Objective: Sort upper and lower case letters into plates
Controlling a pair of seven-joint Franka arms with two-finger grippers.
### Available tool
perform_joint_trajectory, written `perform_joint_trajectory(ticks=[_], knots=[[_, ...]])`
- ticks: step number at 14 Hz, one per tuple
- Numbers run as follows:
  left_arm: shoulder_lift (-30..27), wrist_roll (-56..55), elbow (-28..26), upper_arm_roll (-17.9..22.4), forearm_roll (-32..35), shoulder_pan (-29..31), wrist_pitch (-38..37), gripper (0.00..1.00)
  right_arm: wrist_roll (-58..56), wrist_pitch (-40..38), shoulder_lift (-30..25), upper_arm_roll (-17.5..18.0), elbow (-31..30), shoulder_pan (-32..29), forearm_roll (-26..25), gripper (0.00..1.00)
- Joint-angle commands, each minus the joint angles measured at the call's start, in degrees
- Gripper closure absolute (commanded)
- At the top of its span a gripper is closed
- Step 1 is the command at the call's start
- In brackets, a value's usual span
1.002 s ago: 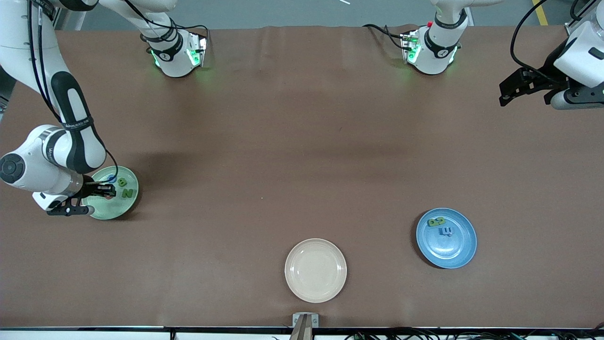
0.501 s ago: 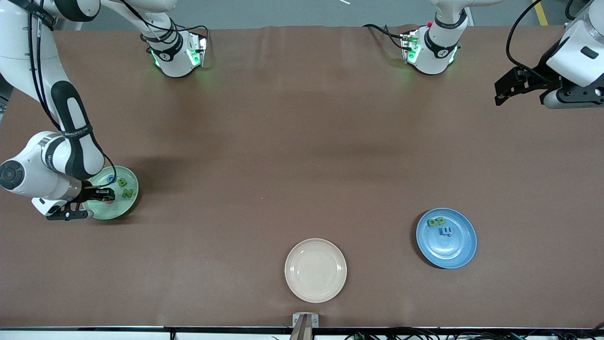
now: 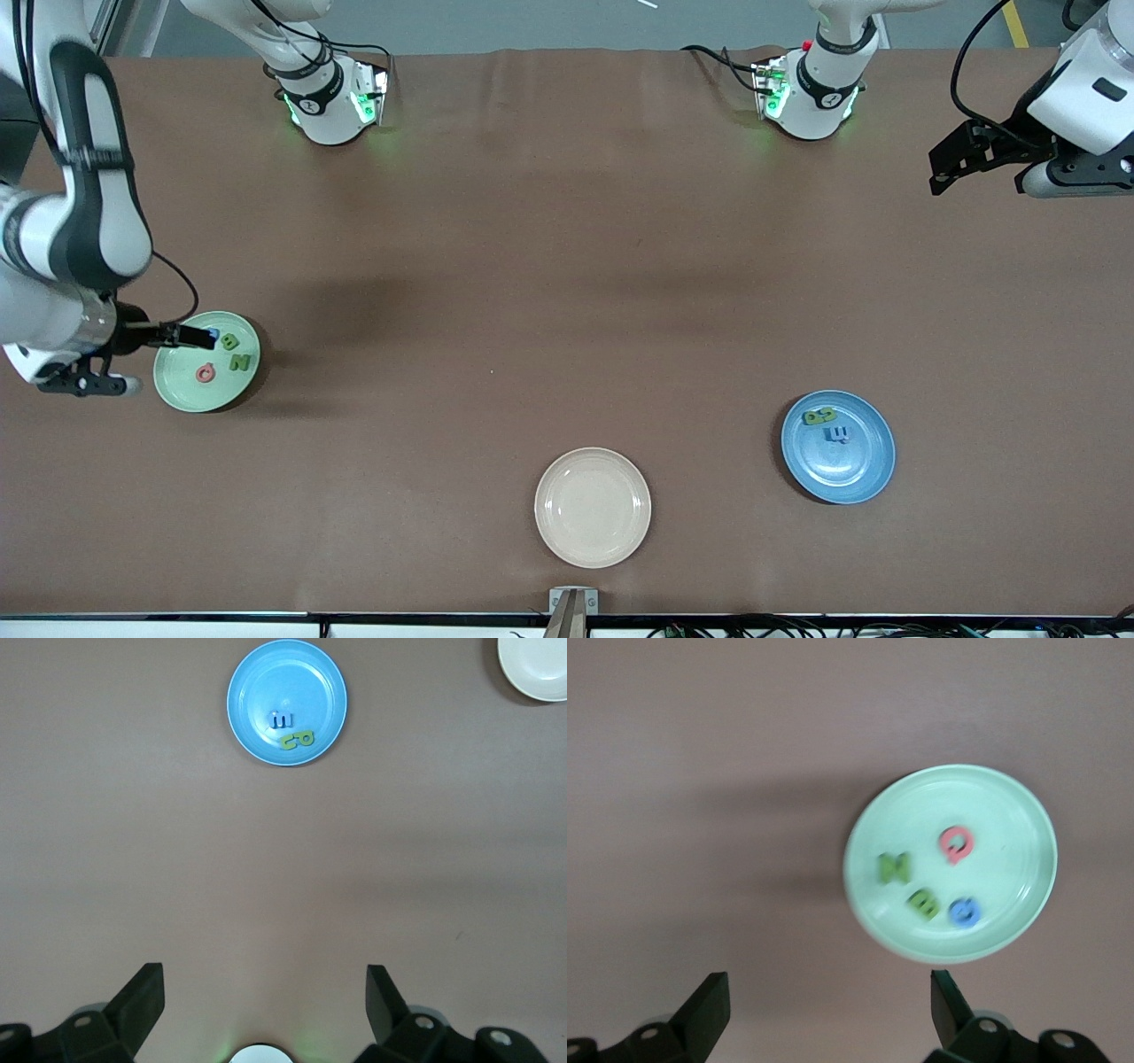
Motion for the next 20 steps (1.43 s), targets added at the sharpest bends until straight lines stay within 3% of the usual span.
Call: perform_joint_trajectory(ticks=[1,4,5,11,14,20], knots=[[-1.9,1.1,-0.4,-0.1,-0.8,0.2,-0.1,0.0,3.8,-6.8,-8.7,0.1,0.4,3.2,-1.0,0.0],[-1.9,1.5,-0.2,0.1,-0.8,0.4,0.1,0.0,3.8,-19.8,-8.3,0.0,15.7,4.5,-1.6,0.0],[-1.7,1.5,-0.2,0.1,-0.8,0.5,0.4,0.0,3.7,-21.1,-8.3,0.0,18.3,4.5,-2.2,0.0],[-1.2,1.5,-0.4,0.1,-0.7,0.4,1.2,0.0,3.9,-23.3,-12.0,0.0,18.1,4.3,-2.8,0.0],[-0.9,1.4,-0.3,0.1,-0.6,0.4,1.4,0.0,4.0,-22.0,-17.4,0.0,11.9,4.5,-2.8,0.0],[-0.7,1.5,-0.4,0.0,-0.7,0.2,1.6,0.0,3.5,-21.5,-16.2,-0.2,15.9,4.0,-3.2,0.0]])
